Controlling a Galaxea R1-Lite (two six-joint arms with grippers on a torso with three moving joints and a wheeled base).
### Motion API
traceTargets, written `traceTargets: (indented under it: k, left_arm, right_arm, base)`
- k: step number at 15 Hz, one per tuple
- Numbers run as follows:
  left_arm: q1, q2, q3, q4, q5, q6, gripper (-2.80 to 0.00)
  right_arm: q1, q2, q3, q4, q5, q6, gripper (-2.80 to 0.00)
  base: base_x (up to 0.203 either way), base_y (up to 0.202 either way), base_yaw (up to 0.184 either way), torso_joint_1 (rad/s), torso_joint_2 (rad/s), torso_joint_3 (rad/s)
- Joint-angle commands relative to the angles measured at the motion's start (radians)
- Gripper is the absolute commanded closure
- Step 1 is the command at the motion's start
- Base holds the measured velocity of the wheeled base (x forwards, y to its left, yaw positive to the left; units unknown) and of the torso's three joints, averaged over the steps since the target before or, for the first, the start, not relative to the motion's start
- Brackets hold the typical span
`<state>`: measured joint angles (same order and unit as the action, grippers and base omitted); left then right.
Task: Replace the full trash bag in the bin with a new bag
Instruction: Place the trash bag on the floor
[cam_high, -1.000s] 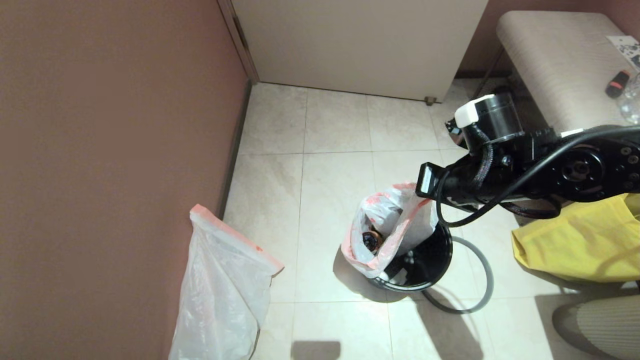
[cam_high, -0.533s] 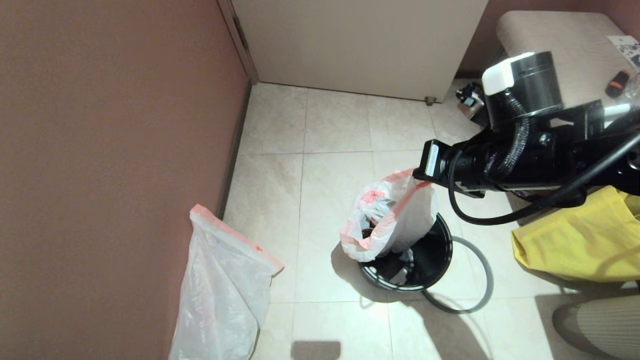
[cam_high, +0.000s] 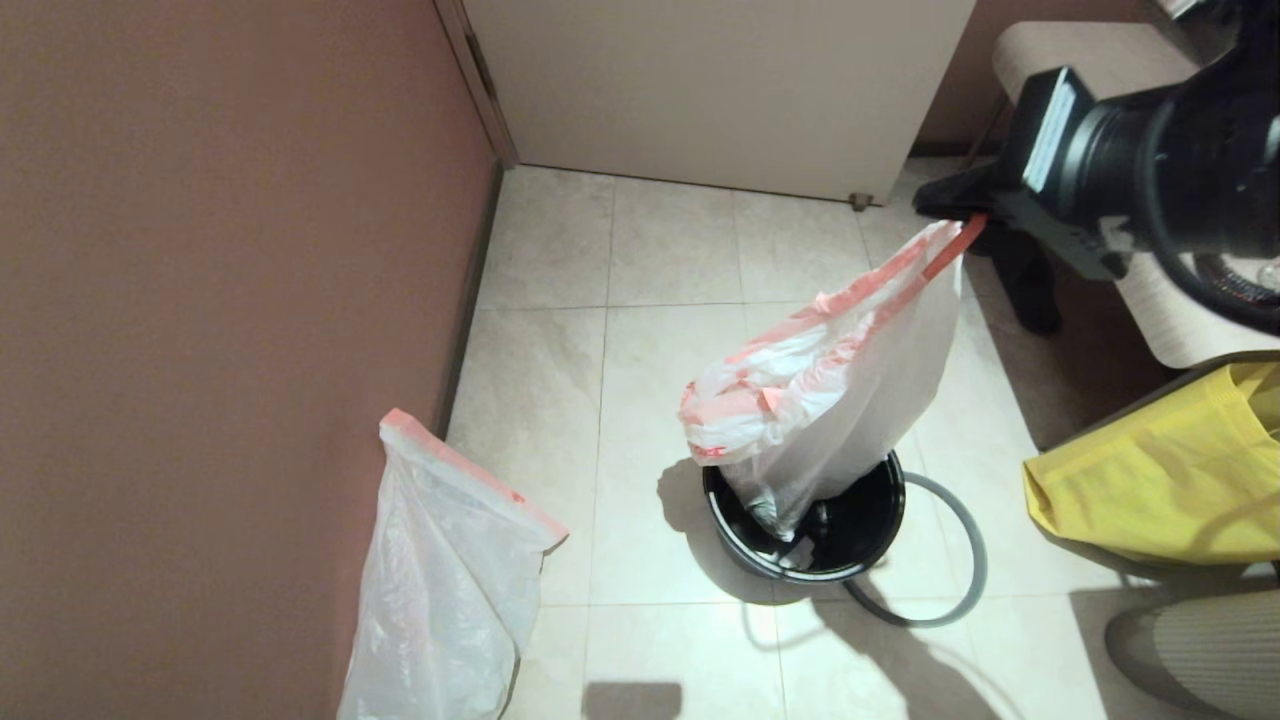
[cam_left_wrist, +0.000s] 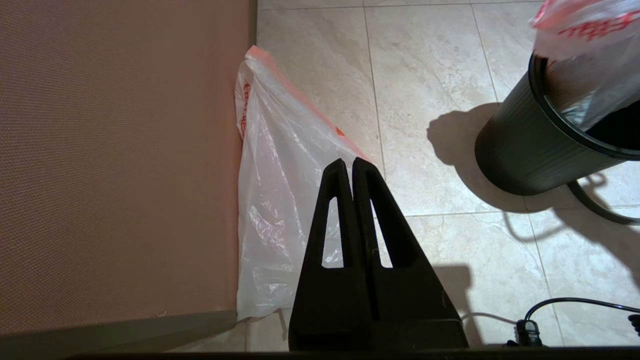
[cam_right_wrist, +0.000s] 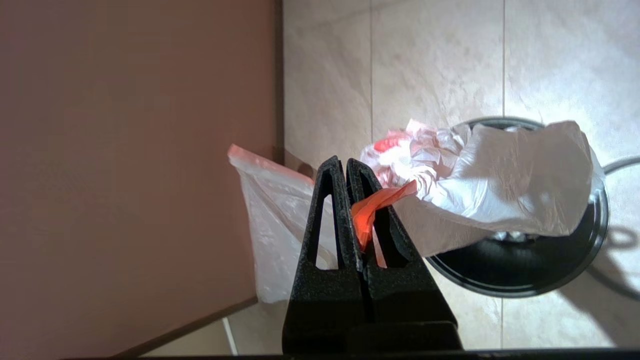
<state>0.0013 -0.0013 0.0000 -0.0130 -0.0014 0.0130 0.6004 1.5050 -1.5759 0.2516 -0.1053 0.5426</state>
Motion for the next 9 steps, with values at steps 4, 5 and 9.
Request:
traceTargets:
  k: [4,5,9]
  left_arm:
    - [0.0,0.001,0.0,-0.001,0.0,-0.001,0.0]
    - [0.0,0.001,0.0,-0.001,0.0,0.001,0.0]
    - [0.0,0.001,0.0,-0.001,0.0,-0.001,0.0]
  right_arm:
    - [-0.009,-0.092,-0.122,0.057,-0.011,-0.047,0.0]
    - [-0.015,-0.096,-0.16,0.06,-0.011,-0.053,0.0]
    - [-0.069,-0.1,-0.363,0.094,-0.011,-0.089,0.0]
  base:
    - [0.0,0.0,0.0,0.0,0.0,0.0]
    - [0.0,0.0,0.0,0.0,0.0,0.0]
    - [0.0,0.0,0.0,0.0,0.0,0.0]
